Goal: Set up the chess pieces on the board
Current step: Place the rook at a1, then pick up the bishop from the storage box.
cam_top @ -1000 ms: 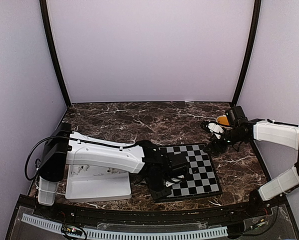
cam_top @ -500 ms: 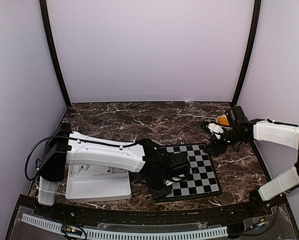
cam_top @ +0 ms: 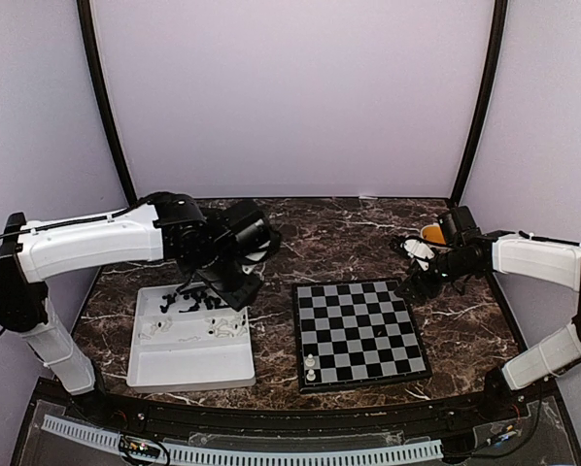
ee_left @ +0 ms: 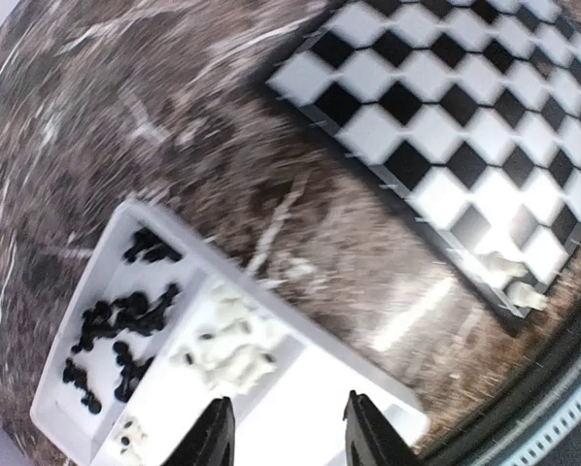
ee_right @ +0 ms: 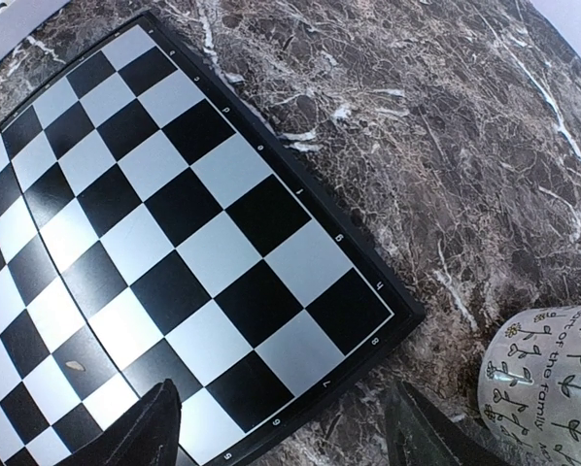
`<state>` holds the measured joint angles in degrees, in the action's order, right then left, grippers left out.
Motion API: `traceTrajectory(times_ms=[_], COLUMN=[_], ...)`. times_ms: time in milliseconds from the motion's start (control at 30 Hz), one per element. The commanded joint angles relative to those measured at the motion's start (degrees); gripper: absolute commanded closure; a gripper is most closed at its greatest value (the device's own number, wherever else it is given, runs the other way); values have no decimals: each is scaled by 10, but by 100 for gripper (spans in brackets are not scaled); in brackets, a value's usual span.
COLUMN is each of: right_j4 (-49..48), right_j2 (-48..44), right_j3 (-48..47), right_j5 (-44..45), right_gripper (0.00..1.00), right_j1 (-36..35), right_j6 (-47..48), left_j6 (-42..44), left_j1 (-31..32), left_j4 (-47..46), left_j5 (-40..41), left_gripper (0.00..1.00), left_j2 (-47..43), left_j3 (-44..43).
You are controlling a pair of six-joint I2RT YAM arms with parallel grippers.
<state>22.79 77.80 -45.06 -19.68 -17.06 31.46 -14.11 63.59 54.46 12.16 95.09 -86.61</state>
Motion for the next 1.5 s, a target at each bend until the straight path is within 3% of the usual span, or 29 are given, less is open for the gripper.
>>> traceTrajectory(times_ms=[0,167,533,1033,1467], right_j4=[-4,-4,-3,-5,-3], right_j2=[2,9,16,20,24], right_j3=[5,4,4,6,4], right_j5=[-8,-6,-1,6,7], right_gripper=[27,27,27,27,27], right_j1=[3,3,2,3,2], right_j6=[2,3,4,4,4], left_j6=[-68,-55,97,105,110], left_j1=[-85,-145,-180,-212,-212], left_j4=[22,-46,-83,-113,-110], left_j5=[23,-36,-87,-166,-171], left_gripper=[61,65,75,71,71], left_j2=[-4,-25,17,46,39], left_j3=[99,182,214,216,238])
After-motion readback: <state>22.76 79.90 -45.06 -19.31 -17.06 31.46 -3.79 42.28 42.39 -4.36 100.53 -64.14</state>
